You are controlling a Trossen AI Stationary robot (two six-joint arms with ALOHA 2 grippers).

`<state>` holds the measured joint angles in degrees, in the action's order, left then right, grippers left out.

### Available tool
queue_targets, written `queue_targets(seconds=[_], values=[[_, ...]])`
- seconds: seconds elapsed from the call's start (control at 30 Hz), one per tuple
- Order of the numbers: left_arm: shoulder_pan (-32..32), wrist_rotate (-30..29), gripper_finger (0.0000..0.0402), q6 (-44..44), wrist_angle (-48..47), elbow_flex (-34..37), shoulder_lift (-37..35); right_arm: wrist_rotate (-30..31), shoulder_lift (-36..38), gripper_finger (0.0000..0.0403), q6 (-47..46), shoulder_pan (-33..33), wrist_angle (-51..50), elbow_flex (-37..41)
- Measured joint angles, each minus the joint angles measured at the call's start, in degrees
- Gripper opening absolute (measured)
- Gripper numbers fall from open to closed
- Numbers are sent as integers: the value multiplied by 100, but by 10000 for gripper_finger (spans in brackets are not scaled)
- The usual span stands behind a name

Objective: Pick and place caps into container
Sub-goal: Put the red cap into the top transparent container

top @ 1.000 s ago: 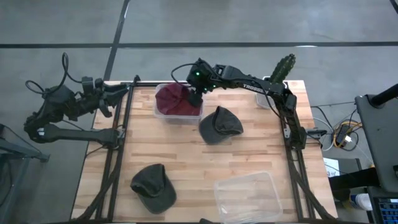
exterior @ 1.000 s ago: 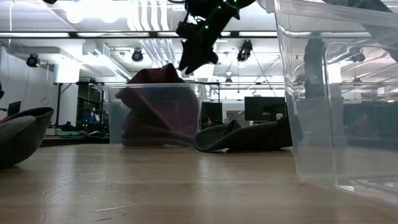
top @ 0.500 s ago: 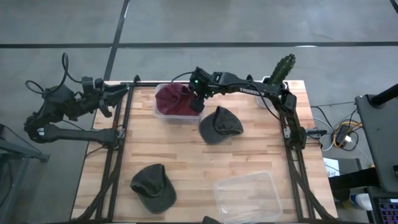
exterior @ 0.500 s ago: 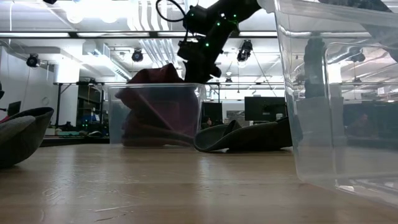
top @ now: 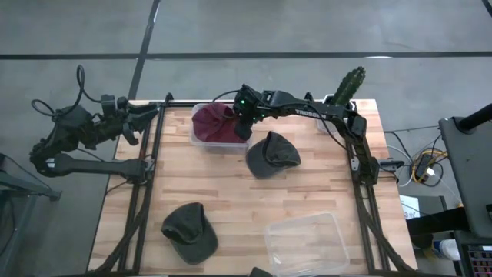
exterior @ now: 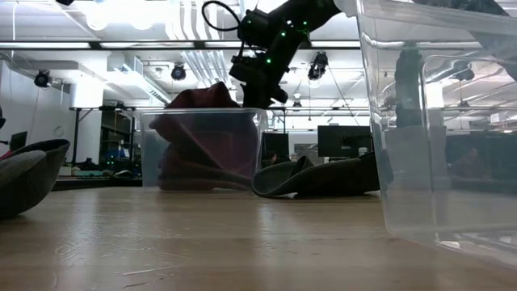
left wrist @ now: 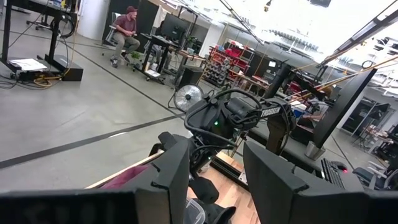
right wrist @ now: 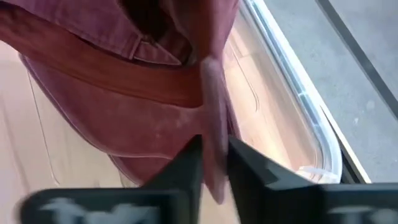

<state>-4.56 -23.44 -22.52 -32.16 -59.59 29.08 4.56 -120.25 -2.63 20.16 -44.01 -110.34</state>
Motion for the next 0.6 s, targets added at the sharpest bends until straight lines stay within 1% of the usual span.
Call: queue_targets(seconds=[0.07,0.1,0.23,0.4,0.6], values=[[0,0,145,0,0,-2,0,2,0,23,31,0,-27,-58],[2,-1,145,1,0,-1,0,-1,0,19,28,0,-35,-95],[0,-2,145,2,-2,-2,0,-1,0,16,55,0,-103,-297],[0,-2,145,3,-2,-2,-2,-27,2,15,302,0,-396,-745],[2,-5,145,4,-2,-2,-2,-285,2,14,500,11,-1208,-1254]])
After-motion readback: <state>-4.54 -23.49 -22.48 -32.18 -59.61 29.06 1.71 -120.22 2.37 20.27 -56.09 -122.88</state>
